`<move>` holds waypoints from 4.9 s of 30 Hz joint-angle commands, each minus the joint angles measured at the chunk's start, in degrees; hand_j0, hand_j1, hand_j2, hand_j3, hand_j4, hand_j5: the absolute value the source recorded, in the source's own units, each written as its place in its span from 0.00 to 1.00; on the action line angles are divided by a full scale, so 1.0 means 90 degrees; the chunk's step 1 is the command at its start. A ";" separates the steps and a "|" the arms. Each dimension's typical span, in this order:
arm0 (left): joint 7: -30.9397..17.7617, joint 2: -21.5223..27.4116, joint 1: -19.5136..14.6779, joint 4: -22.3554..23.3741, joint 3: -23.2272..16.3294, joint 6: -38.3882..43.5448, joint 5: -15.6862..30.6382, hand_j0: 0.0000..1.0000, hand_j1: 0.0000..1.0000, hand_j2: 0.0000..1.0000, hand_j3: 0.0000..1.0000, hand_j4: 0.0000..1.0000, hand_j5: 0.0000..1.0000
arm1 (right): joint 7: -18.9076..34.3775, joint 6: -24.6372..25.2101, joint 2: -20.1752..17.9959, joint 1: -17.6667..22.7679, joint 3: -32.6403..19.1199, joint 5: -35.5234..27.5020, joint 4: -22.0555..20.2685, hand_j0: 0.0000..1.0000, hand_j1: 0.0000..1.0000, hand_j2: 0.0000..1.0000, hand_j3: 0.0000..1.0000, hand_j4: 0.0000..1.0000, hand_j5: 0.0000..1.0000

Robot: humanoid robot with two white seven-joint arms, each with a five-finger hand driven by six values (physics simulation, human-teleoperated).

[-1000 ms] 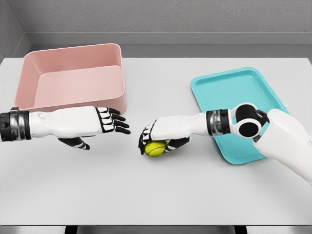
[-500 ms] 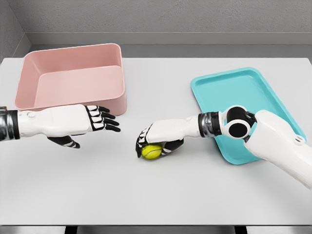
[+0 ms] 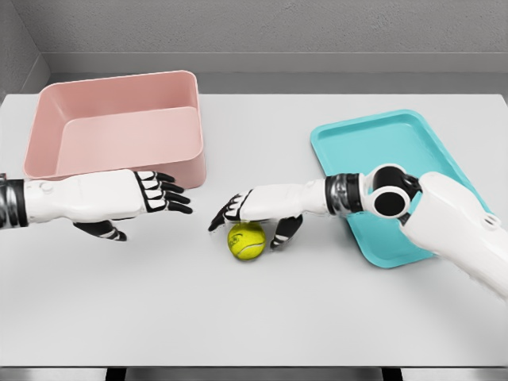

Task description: Put the tennis from the blue tray into the pink basket with both arms

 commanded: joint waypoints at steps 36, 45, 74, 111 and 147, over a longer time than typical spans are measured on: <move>-0.0277 -0.2665 -0.0185 0.0074 -0.0431 0.0008 -0.0856 1.00 1.00 1.00 1.00 1.00 1.00 | -0.2373 -0.0538 -0.2377 0.0029 -0.1254 -0.0256 0.0767 1.00 1.00 1.00 1.00 1.00 1.00; -0.0297 -0.2645 -0.0254 0.0299 -0.0363 0.0008 -0.0709 1.00 1.00 1.00 1.00 1.00 1.00 | -0.2344 -0.0538 -0.2435 0.0127 -0.1303 -0.0237 0.0777 1.00 1.00 1.00 1.00 1.00 1.00; -0.0844 -0.3300 -0.0469 0.1149 -0.0480 0.0008 -0.0416 1.00 1.00 1.00 1.00 1.00 1.00 | -0.2246 -0.0538 -0.2445 0.0107 -0.1313 -0.0208 0.0904 1.00 1.00 1.00 1.00 1.00 1.00; -0.0795 -0.3417 -0.0273 0.1617 -0.0480 0.0008 -0.0514 1.00 1.00 1.00 1.00 1.00 1.00 | -0.2246 -0.0538 -0.2455 0.0117 -0.1313 -0.0208 0.0904 1.00 1.00 1.00 1.00 1.00 1.00; -0.0795 -0.3592 -0.0185 0.1910 -0.0480 0.0008 -0.0660 0.66 0.66 0.66 0.66 0.66 0.66 | -0.2246 -0.0538 -0.2465 0.0107 -0.1313 -0.0208 0.0904 1.00 1.00 1.00 1.00 1.00 1.00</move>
